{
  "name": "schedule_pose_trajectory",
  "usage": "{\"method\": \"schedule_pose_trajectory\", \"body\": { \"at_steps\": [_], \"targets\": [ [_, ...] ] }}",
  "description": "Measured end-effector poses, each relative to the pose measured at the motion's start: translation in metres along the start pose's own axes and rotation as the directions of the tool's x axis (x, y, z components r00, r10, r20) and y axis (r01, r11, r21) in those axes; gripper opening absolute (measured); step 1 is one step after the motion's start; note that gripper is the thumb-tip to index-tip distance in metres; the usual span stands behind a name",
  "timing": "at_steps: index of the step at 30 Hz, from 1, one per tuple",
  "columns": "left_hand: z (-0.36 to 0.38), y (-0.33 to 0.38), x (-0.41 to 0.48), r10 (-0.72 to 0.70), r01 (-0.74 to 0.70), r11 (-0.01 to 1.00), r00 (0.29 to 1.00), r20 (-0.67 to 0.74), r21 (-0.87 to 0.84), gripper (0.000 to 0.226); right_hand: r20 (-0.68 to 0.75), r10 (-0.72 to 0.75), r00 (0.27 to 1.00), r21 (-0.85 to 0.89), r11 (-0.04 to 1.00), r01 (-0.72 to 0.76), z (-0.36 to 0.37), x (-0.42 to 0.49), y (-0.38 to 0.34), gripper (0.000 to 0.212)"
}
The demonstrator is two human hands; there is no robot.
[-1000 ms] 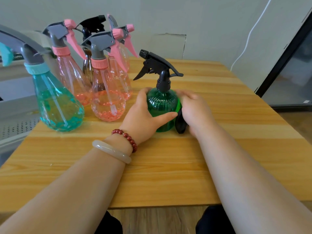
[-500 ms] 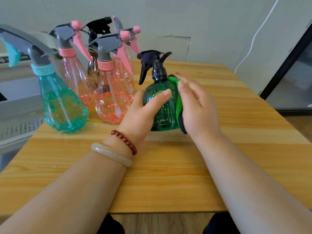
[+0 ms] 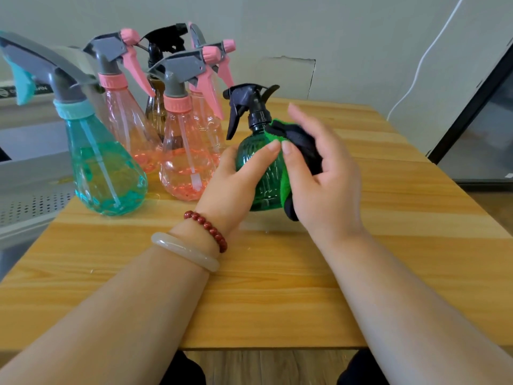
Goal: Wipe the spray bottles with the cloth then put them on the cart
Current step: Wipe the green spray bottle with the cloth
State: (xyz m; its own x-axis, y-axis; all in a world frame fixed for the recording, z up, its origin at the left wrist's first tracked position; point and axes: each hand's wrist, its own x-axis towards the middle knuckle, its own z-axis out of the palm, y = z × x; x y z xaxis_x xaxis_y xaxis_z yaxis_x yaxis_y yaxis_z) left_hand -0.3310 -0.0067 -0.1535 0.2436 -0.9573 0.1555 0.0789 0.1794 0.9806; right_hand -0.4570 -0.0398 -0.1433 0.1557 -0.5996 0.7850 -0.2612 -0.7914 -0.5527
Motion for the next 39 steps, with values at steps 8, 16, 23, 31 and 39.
{"method": "schedule_pose_trajectory", "body": {
  "at_steps": [8, 16, 23, 31, 39],
  "targets": [
    [0.0, 0.003, 0.002, -0.068, 0.072, 0.969, 0.997, 0.025, -0.237, 0.095, 0.064, 0.244, 0.968, 0.155, 0.956, -0.251, -0.007, 0.011, 0.007, 0.023],
    [-0.007, -0.001, 0.001, -0.064, 0.069, 0.992, 0.996, 0.056, -0.108, 0.028, 0.128, -0.131, 0.983, 0.04, 0.991, 0.127, -0.005, 0.001, -0.003, 0.016],
    [0.0, 0.001, 0.002, -0.115, 0.119, 0.978, 0.993, 0.036, -0.172, 0.086, 0.001, 0.087, 0.996, 0.026, 0.996, -0.087, -0.006, 0.01, 0.009, 0.018],
    [-0.007, -0.005, 0.009, -0.112, 0.109, 0.977, 0.994, -0.005, -0.183, 0.048, 0.158, -0.364, 0.918, -0.068, 0.923, 0.378, -0.007, 0.003, 0.002, 0.015],
    [-0.003, -0.002, 0.001, -0.054, 0.059, 0.994, 0.997, 0.055, -0.091, 0.088, 0.049, 0.411, 0.91, 0.31, 0.86, -0.405, 0.0, 0.007, -0.003, 0.013]
  ]
}}
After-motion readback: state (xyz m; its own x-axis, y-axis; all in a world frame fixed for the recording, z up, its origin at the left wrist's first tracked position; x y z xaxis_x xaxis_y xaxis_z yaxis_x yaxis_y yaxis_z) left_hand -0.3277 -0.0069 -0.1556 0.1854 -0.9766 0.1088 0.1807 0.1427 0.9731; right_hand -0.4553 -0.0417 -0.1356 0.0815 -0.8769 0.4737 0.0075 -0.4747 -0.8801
